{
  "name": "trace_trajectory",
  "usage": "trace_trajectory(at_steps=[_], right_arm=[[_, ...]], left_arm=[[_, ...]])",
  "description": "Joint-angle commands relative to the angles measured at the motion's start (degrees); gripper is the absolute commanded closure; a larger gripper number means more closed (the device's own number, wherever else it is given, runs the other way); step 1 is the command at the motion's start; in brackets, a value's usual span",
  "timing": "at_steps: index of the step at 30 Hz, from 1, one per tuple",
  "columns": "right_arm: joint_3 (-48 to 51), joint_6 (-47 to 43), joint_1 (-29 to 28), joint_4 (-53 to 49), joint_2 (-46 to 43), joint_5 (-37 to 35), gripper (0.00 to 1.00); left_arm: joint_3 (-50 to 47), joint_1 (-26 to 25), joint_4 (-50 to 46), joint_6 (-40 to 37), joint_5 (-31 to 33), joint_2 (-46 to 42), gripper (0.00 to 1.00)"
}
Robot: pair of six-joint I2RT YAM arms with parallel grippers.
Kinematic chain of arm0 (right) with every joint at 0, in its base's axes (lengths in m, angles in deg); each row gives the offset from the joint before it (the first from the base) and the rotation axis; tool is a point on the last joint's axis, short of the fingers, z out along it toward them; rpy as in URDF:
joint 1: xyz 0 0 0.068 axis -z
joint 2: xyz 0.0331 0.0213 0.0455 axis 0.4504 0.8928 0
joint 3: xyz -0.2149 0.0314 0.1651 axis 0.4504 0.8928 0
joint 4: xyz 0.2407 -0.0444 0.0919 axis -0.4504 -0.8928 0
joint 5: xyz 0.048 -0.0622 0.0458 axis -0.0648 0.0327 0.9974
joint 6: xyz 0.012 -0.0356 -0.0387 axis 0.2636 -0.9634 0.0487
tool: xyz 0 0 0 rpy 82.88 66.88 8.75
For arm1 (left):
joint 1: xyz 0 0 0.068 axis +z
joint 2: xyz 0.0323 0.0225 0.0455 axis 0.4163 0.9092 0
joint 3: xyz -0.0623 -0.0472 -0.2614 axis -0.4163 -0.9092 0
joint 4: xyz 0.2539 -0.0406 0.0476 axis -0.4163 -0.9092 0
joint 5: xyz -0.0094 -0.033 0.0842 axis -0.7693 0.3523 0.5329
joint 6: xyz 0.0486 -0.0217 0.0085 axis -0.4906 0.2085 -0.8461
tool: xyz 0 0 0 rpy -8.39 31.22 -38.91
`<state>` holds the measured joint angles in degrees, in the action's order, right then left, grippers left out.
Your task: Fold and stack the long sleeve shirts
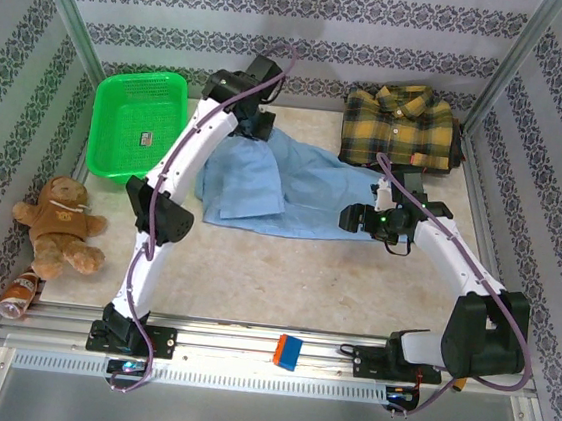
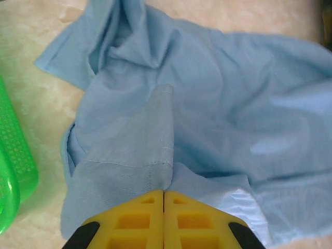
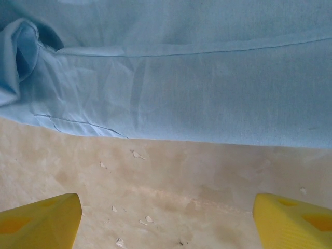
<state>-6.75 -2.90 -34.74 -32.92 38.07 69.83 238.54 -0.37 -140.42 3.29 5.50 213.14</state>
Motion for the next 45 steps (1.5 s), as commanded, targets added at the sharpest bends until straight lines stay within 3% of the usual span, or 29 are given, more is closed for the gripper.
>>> trace_trajectory(at_steps=[1,5,8,13,14,16,18,22,26,29,33,35,41,45], right_arm=[[0.6,1.0,0.7,1.1,-0.2,1.0,0.14],[0.9,1.0,0.8,1.9,0.3,1.0,0.14],[0.9,1.0,1.1,1.9,1.0,0.7,0.14],[1.9,2.0,3.0,1.9,-0.3,-1.2,0.14],[2.5,2.5,3.8,2.0,-0.8,-1.3,0.14],[3.7,3.2,5.3,1.9,-1.4,-1.6,0.14],[4.3,3.7,6.5,1.1,-1.8,-2.0,0.14],[5.4,5.6,6.6,1.2,-2.9,-1.5,0.14],[7.7,12.5,3.2,3.2,-3.9,0.6,0.14],[9.9,19.6,-3.3,7.1,-4.3,1.8,0.15],[10.0,26.2,-12.1,10.3,-3.5,-2.3,0.16],[9.4,27.6,-15.0,10.9,-2.3,-4.0,0.16],[9.0,28.5,-18.8,10.2,0.4,-6.1,0.18],[8.7,27.6,-18.8,8.7,-0.3,-6.6,0.18]], left_arm=[[1.3,1.2,-3.3,7.1,0.7,-0.3,0.93],[-10.4,-3.4,1.7,11.4,-1.9,-5.2,0.94],[-28.6,-7.4,13.5,17.8,-11.0,-11.8,0.94],[-56.3,-12.1,36.3,34.7,-23.4,-20.5,0.92],[-59.9,-13.2,40.7,37.4,-25.8,-21.4,0.86],[-66.9,-15.8,52.0,43.6,-32.3,-23.2,0.58],[-70.0,-17.6,59.4,46.7,-37.7,-24.2,0.44],[-70.1,-15.7,56.5,41.4,-35.7,-30.2,0.22],[-70.5,-9.3,50.9,35.4,-31.1,-35.2,0.13],[-69.6,-4.6,40.0,28.5,-22.1,-36.3,0.14],[-70.4,-2.1,36.4,20.1,-20.2,-34.2,0.38],[-71.4,-1.9,35.9,17.4,-21.4,-32.8,0.43],[-76.2,-2.0,40.9,11.5,-23.2,-30.5,0.55],[-73.3,-2.2,36.6,6.1,-20.2,-26.0,0.56]])
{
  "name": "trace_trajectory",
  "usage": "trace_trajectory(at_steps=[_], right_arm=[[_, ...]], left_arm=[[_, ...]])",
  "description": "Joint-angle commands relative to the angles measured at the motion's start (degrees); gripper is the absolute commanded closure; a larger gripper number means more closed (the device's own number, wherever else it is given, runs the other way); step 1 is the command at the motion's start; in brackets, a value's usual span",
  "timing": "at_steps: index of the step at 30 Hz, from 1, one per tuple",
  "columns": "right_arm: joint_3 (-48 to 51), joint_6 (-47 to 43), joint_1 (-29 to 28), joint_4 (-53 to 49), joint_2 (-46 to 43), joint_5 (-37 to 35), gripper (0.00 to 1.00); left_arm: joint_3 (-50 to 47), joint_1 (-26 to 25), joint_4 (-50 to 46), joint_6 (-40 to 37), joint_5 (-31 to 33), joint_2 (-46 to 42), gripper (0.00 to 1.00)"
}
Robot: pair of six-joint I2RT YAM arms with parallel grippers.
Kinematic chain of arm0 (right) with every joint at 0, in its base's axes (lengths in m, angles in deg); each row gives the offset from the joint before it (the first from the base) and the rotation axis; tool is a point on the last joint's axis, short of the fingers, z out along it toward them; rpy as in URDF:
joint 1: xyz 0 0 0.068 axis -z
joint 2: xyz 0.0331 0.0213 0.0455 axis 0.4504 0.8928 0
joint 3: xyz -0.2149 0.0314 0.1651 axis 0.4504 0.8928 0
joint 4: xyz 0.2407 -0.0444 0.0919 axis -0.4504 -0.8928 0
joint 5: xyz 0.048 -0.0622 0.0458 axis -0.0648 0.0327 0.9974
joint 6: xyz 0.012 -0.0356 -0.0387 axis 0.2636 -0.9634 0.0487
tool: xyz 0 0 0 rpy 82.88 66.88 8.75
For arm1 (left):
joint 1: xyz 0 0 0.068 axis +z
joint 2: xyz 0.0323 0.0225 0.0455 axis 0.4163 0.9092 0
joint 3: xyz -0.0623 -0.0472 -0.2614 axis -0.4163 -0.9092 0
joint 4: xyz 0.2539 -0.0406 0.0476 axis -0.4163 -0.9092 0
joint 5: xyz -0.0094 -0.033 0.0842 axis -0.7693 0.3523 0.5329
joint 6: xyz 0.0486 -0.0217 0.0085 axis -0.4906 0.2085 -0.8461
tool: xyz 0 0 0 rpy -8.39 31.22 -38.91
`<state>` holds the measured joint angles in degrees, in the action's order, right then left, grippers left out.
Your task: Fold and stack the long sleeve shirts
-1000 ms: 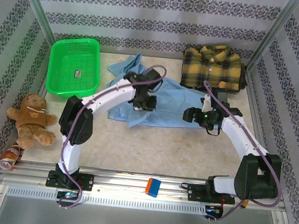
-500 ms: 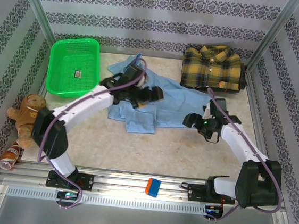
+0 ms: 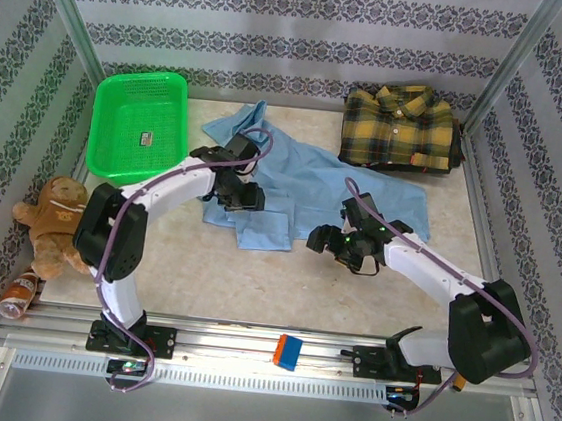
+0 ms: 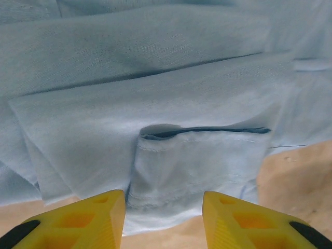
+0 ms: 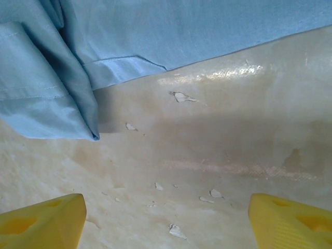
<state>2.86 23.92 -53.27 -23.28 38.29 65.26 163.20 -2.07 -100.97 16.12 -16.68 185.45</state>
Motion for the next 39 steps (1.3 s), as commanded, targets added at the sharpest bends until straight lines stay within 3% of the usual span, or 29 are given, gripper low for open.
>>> trace_trajectory(at_steps=[1,10,15,19,21,24,28,32,35,37,39], right_arm=[[-1.1,0.4,-0.2,-1.5,-0.8,-2.2,0.18],[-1.1,-0.4,0.9,-2.9,-2.1,-2.0,0.18],[-0.9,-0.6,1.2,-3.5,-2.5,-2.5,0.19],[-0.6,-1.1,2.8,-4.0,-3.5,-2.6,0.19],[-0.5,-1.4,3.8,-4.5,-4.2,-2.6,0.19],[-0.5,-2.1,5.6,-5.7,-5.1,-2.6,0.20],[-0.3,-2.7,7.6,-6.4,-6.3,-2.4,0.20],[0.4,-2.8,9.2,-6.8,-6.9,-2.2,0.21],[1.0,-2.5,9.9,-7.3,-7.9,-2.9,0.21],[1.6,-1.7,10.3,-7.5,-8.8,-3.3,0.20],[2.6,-0.7,10.6,-8.1,-10.5,-4.0,0.19]], left_arm=[[1.5,-0.5,-2.0,-7.2,1.9,2.1,0.56],[-3.0,-0.6,8.4,-6.6,-1.1,3.9,0.56],[-2.8,-0.5,9.2,-6.4,-2.0,5.8,0.58],[-3.9,-0.4,10.9,-6.0,-3.2,5.9,0.63],[-4.0,-0.4,11.6,-5.6,-4.3,5.4,0.72],[-5.5,-0.5,12.7,-5.3,-5.6,1.8,0.81],[-11.0,-2.0,16.7,-4.9,-8.7,-5.5,0.82],[-16.9,-7.2,19.4,-5.7,-11.9,-12.3,0.84],[-22.7,-12.9,24.1,-5.2,-15.8,-17.6,0.84],[-26.6,-16.4,26.9,-4.9,-19.8,-20.3,0.79],[-30.7,-19.1,28.1,-5.1,-24.7,-21.8,0.57]])
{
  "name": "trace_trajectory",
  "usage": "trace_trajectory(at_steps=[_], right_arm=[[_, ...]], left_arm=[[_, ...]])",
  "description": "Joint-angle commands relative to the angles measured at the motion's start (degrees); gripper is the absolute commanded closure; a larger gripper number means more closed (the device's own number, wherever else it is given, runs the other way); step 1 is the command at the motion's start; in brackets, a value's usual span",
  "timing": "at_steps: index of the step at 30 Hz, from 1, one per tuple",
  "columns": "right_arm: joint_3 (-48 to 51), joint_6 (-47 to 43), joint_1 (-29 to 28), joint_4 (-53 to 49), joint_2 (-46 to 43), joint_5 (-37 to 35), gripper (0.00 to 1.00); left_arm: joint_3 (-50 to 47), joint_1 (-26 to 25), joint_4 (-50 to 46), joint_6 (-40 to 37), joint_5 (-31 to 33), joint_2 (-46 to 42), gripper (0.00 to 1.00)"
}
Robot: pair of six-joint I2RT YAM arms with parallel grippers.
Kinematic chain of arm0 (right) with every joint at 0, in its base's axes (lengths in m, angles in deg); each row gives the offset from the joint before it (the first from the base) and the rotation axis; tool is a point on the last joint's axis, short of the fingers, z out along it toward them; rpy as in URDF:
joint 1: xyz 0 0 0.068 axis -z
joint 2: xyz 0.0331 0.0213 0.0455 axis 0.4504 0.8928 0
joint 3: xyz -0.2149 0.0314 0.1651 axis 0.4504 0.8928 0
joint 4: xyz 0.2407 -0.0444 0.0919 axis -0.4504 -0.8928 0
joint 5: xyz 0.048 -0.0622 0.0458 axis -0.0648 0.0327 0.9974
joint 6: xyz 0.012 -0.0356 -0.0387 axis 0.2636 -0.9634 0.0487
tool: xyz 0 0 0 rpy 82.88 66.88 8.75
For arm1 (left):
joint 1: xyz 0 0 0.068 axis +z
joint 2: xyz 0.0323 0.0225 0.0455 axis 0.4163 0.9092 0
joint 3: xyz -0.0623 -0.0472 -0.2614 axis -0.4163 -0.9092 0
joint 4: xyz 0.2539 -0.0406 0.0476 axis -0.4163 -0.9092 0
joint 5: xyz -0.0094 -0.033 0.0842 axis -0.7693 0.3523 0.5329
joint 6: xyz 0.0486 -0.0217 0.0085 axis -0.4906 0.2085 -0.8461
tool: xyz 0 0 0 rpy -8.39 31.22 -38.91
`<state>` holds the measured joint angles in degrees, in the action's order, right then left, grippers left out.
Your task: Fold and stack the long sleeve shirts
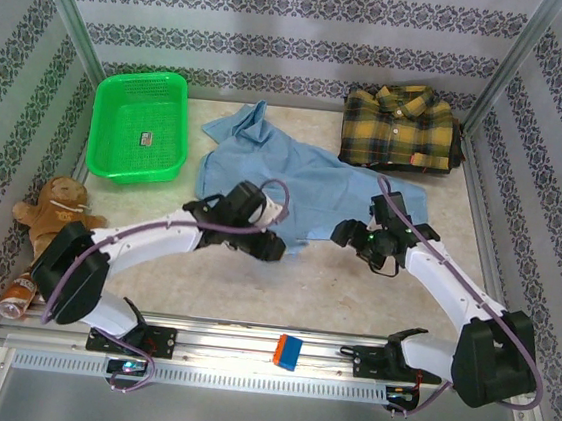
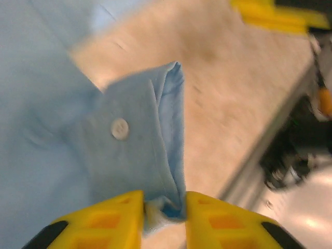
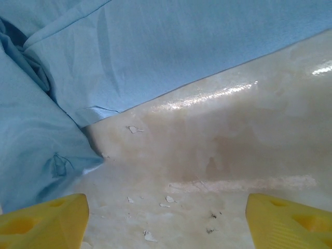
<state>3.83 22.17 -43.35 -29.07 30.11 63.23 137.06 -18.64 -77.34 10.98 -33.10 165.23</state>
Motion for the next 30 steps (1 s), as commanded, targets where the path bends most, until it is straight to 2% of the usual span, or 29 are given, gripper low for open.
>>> trace_trajectory(at_steps=[1,3,6,7,12,17,19,23,26,30], right_arm=[[2.3,1.7,0.7,-2.3,-3.1,-2.2,0.19],[4.0,3.9,0.5,-2.6,-5.1,-1.9,0.19],[6.7,8.9,-2.3,-3.0,-8.0,-2.0,0.19],[7.6,11.0,-3.7,-2.9,-8.7,-1.9,0.19],[11.1,25.2,-16.7,4.2,-8.8,-2.3,0.20],[7.1,29.1,-24.5,11.3,1.7,-3.3,0.23],[4.4,29.6,-26.0,12.2,7.0,-2.9,0.25],[-0.2,31.1,-28.5,11.3,15.7,-3.5,0.28],[-2.0,32.2,-29.4,10.2,20.2,-5.5,0.32],[-2.1,33.9,-29.7,9.7,24.5,-8.1,0.45]], left_arm=[[-6.1,-3.0,4.5,0.1,-10.2,-2.1,0.49],[-9.7,-3.2,4.9,1.5,-11.7,-5.0,0.32],[-11.6,-1.9,3.3,3.0,-6.0,-11.4,0.12],[-11.2,-0.4,2.7,3.9,-5.1,-12.5,0.09],[-5.5,11.6,-0.4,6.9,1.0,-15.3,0.05],[-1.8,21.5,1.2,6.8,8.5,-15.6,0.04],[-0.2,23.7,0.4,5.8,11.2,-15.5,0.00],[1.4,27.1,-1.4,3.7,14.0,-16.7,0.00],[0.9,29.1,-2.0,3.7,13.1,-18.2,0.00],[-0.1,29.7,-4.5,3.1,14.2,-21.2,0.00]])
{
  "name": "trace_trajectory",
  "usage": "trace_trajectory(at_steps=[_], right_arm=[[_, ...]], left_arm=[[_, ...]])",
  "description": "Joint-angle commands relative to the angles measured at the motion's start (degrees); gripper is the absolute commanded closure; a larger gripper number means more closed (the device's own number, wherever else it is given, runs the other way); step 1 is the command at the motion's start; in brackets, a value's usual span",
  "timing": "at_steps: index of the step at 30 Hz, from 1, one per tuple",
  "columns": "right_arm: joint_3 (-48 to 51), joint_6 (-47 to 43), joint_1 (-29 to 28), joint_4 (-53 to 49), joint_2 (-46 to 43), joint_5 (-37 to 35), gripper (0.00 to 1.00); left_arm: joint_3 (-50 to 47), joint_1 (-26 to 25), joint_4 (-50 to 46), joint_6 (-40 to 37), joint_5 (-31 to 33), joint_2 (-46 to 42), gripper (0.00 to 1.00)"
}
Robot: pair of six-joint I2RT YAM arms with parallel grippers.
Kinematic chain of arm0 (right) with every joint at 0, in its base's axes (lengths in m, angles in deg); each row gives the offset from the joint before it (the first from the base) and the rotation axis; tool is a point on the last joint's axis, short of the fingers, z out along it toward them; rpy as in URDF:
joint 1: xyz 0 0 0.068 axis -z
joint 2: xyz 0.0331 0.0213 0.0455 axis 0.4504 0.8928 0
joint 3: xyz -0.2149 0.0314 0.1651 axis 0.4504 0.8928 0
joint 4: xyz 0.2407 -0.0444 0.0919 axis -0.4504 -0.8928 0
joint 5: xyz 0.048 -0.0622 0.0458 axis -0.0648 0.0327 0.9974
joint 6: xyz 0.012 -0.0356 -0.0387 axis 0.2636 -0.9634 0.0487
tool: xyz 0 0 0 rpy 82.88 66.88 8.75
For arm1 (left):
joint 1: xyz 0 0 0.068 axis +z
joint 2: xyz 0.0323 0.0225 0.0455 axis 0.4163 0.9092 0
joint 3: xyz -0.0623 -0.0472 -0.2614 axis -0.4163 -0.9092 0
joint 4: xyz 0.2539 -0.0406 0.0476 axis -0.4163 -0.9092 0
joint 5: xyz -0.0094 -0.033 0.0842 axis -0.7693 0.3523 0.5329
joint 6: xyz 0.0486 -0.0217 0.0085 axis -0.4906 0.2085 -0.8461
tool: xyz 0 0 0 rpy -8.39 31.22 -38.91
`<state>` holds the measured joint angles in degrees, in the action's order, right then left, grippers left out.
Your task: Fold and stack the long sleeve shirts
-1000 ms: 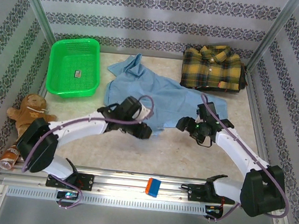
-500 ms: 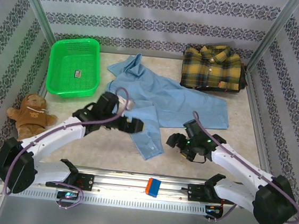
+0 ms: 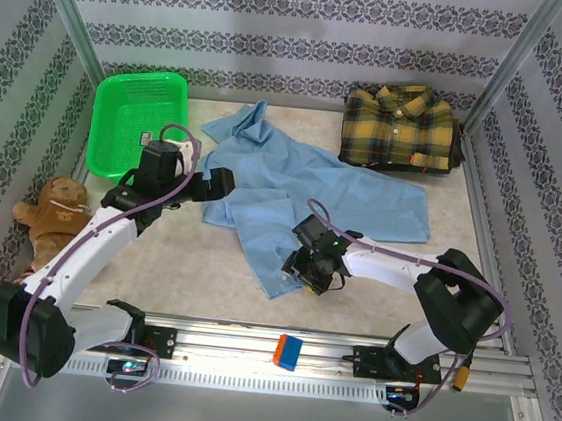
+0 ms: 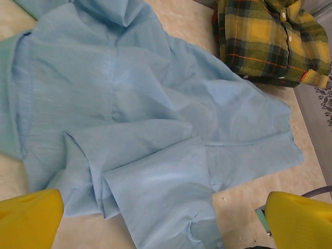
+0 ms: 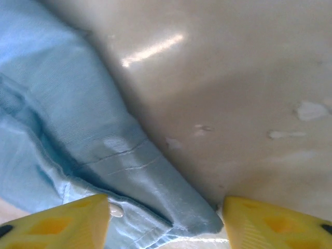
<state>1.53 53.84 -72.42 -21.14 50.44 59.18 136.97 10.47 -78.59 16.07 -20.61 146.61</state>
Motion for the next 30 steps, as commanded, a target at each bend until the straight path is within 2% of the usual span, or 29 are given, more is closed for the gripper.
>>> trace_trajectory(at_steps=[1,6,11,15,20,25,30], right_arm=[[-0.2,2.2,-0.5,1.1,5.0,-4.8,0.51],[-5.0,-2.8,1.1,-5.8,5.4,-7.5,0.83],[-11.3,-12.1,4.8,-16.7,2.0,-11.1,1.00],[-16.7,-21.2,9.3,-25.8,-2.1,-13.1,1.00],[-24.2,-33.8,17.1,-35.1,-5.3,-14.4,1.00],[-29.5,-45.3,24.4,-40.4,-4.0,-14.3,1.00],[-35.0,-51.7,28.7,-42.9,0.8,-14.7,1.00]], left_arm=[[-0.4,0.8,-3.8,-2.1,2.2,-3.6,0.00],[-1.8,1.0,-5.7,-2.8,4.1,-7.8,0.00],[-3.5,1.1,-4.3,0.0,2.9,-8.3,0.00],[-5.7,0.9,0.4,4.7,0.0,-6.3,0.00],[-5.5,-0.3,4.3,10.0,0.0,-0.1,0.00],[-3.2,-2.0,11.1,18.7,-2.1,9.0,0.02],[2.5,-4.5,13.2,22.3,0.3,16.8,0.05]])
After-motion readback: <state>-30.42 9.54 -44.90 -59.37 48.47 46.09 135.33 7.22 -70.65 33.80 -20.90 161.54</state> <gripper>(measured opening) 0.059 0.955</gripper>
